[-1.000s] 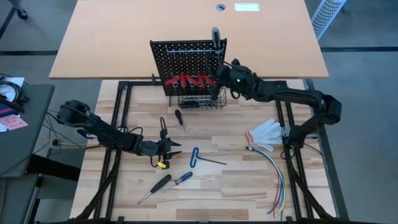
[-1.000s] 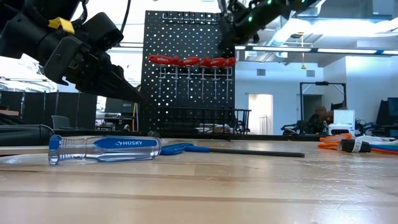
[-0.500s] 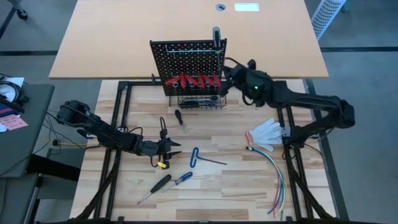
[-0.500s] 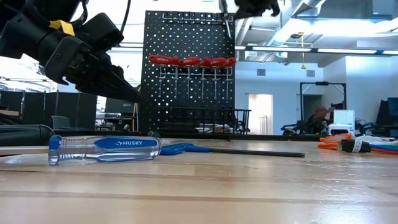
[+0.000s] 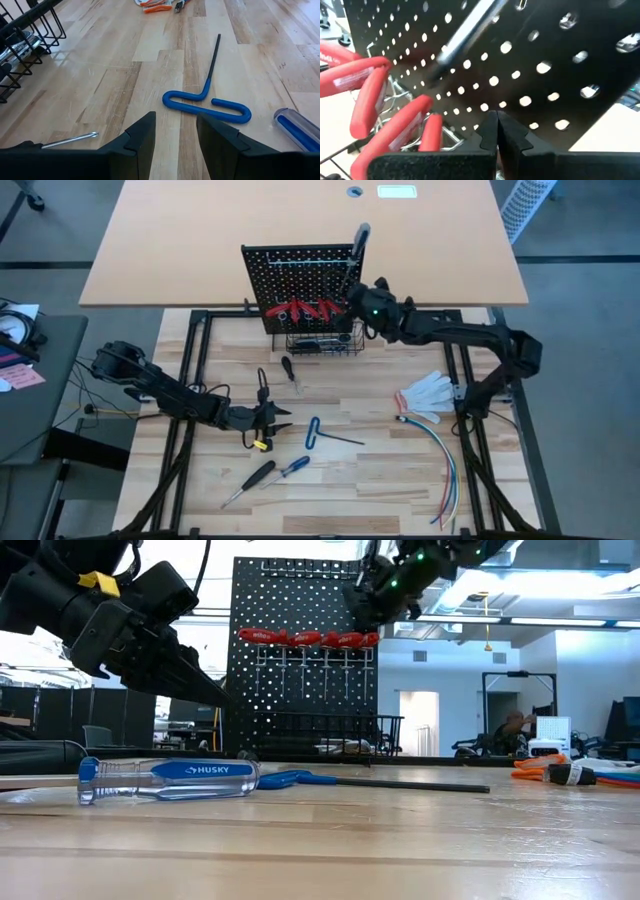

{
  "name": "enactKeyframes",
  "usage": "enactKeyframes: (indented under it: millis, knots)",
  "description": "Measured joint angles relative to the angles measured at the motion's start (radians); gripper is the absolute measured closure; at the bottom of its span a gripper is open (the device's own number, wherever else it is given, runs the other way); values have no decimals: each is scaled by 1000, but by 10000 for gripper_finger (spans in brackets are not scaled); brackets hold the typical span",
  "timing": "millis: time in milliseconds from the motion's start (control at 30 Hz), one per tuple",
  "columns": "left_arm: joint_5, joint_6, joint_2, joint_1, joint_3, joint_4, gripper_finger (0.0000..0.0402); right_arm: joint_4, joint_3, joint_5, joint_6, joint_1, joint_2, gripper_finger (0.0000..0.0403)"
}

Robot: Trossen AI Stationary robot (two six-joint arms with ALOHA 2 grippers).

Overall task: Hang tools onto peg board
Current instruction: Hang the gray screwdriver on the pegboard

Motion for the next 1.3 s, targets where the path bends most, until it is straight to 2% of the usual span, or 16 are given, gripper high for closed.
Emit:
enactKeyframes:
  millis: [233,433,533,633,800,967,1067,1300]
  knots:
    - [0,-8,0,0,0,-12,263,-111,0,-12,-82,62,-109,391]
    - [0,-11,0,0,0,-6,263,-175,0,-164,-125,95,-196,391]
    - [0,-11,0,0,0,-1,263,-155,0,-170,-126,95,-206,391]
    - [0,-5,0,0,0,0,263,-81,0,-170,-100,83,-197,391]
    - [0,7,0,0,0,5,263,137,2,-175,-59,64,-116,391]
    - [0,8,0,0,0,6,263,364,1,-180,-72,59,8,391]
    - [0,8,0,0,0,6,263,484,1,-176,-147,72,71,391]
    - [0,6,0,0,0,-3,263,567,25,-85,-206,89,111,391]
